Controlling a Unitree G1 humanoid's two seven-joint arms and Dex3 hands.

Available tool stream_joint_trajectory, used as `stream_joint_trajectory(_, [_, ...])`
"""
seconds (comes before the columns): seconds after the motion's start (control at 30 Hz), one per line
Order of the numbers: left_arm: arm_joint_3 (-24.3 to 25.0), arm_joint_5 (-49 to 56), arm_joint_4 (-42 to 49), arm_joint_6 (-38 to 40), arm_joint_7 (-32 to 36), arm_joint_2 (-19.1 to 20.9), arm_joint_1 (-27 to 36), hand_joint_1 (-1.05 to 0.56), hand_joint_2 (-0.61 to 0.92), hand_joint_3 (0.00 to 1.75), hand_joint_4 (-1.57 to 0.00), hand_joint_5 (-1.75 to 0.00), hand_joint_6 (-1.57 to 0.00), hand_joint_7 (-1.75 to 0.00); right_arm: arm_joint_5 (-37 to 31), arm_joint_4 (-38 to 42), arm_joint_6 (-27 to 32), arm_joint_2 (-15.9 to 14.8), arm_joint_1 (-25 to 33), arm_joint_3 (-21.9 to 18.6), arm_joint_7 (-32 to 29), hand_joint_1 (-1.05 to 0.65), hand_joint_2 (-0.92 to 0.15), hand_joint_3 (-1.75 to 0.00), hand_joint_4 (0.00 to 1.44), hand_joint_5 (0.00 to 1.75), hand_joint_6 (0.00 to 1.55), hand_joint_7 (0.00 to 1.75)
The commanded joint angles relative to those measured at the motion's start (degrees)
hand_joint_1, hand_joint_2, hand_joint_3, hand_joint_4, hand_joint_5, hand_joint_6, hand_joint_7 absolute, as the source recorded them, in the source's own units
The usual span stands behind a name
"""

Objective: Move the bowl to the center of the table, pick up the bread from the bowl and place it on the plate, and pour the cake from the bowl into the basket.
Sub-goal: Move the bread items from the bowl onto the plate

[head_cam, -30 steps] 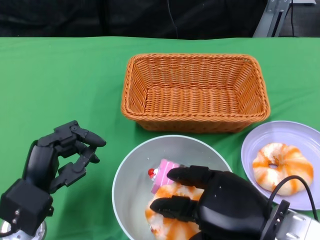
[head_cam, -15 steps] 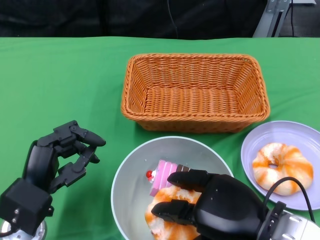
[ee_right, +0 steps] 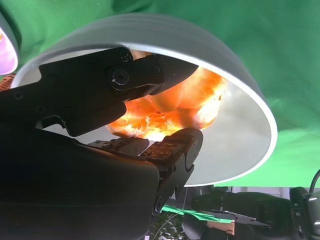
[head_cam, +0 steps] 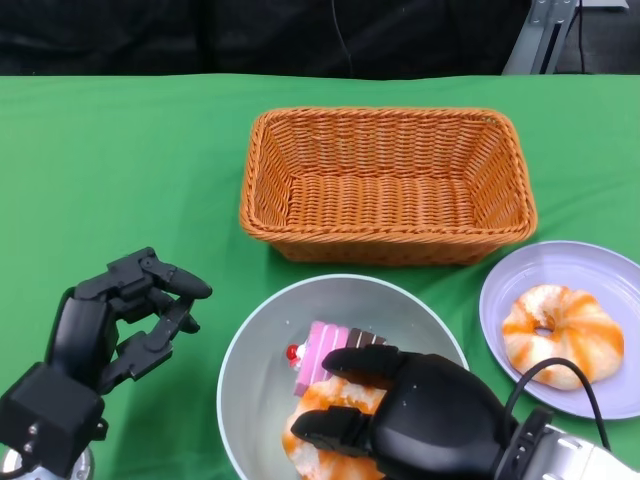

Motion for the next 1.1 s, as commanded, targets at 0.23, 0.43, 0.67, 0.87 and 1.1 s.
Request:
stream_joint_trajectory(0.23, [-0.09,-1.15,-0.02,-0.82,-0.80,0.27,0.28,0.00,0.87,0.50,-0.78,-1.34,-0.83,-1.00,-0.94,2.80,2.01,0.77,-1.34,1.41,0.53,-0.77,-0.92,-0.04,0.47,0.04,0.50,0.00])
stream_joint_trajectory(0.43, [-0.02,-1.10,0.31,-1.00,-0.87,0.23,0.19,0.00,0.87,0.50,-0.78,-1.35,-0.82,-1.01,-0.50,4.73,2.78,1.26,-2.68,1.42,-0.30,-0.76,-0.92,-0.03,0.50,0.04,0.52,0.01])
stream_joint_trajectory(0.67, [-0.04,-1.25,-0.25,-0.86,-1.06,0.32,0.41,0.01,0.88,0.49,-0.77,-1.35,-0.82,-1.02,1.10,7.06,2.95,1.84,-4.22,1.74,0.39,-0.70,-0.92,-0.04,0.57,0.07,0.53,0.01])
stream_joint_trajectory(0.87, [-0.13,-0.58,-1.14,-0.24,-0.28,0.32,0.81,0.01,0.87,0.50,-0.78,-1.34,-0.82,-1.01,0.95,8.13,5.06,2.02,-5.43,2.56,3.43,-0.70,-0.92,-0.07,0.57,0.05,0.52,0.01])
stream_joint_trajectory(1.1, [-0.05,-0.86,-0.52,-0.80,-0.50,0.14,0.53,0.00,0.85,0.53,-0.77,-1.37,-0.81,-1.04,1.99,10.85,5.62,2.11,-6.69,2.67,4.54,-0.68,-0.92,-0.08,0.54,0.03,0.51,0.00])
